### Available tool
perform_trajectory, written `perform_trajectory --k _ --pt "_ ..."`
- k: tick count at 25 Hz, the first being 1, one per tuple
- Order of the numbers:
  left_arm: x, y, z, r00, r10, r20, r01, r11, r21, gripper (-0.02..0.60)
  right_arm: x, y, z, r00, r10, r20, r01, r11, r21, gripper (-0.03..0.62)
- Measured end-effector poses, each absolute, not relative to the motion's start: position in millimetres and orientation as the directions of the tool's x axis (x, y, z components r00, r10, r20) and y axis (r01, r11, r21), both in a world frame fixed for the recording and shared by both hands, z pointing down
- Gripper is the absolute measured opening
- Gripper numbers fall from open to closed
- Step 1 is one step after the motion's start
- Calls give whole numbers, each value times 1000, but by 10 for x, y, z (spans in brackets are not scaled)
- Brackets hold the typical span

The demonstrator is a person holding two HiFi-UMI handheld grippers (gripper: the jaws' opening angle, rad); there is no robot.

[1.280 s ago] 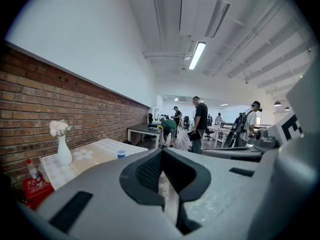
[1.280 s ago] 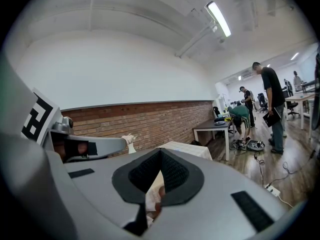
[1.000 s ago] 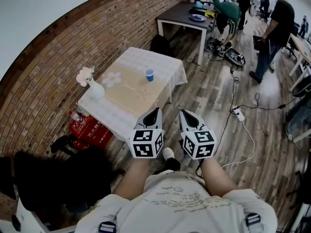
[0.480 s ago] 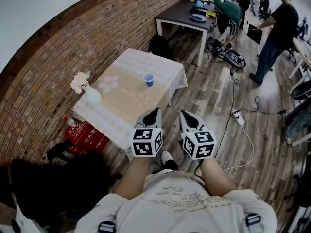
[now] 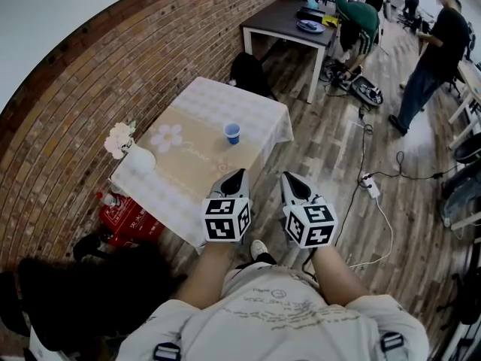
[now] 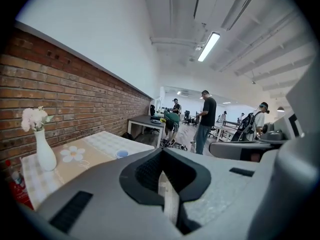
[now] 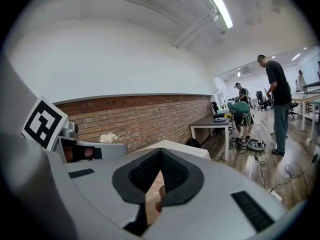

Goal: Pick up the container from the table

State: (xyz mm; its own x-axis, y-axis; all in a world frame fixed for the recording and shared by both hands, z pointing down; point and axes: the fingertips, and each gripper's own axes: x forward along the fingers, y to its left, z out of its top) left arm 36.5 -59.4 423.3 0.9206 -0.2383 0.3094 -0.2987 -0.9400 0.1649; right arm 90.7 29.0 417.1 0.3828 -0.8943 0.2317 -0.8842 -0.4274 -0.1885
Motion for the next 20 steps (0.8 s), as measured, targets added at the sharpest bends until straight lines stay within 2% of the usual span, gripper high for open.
perform_trajectory --k 8,20 --pt "859 -884 4251 929 -213 302 -279 -940 196 3 1390 13 4232 399 -877 267 -879 -449 -161 -2" --pt "1353 -1523 4225 930 -239 279 -299 -933 200 3 1865 -661 4265 370 -891 263 -899 -415 -142 -2"
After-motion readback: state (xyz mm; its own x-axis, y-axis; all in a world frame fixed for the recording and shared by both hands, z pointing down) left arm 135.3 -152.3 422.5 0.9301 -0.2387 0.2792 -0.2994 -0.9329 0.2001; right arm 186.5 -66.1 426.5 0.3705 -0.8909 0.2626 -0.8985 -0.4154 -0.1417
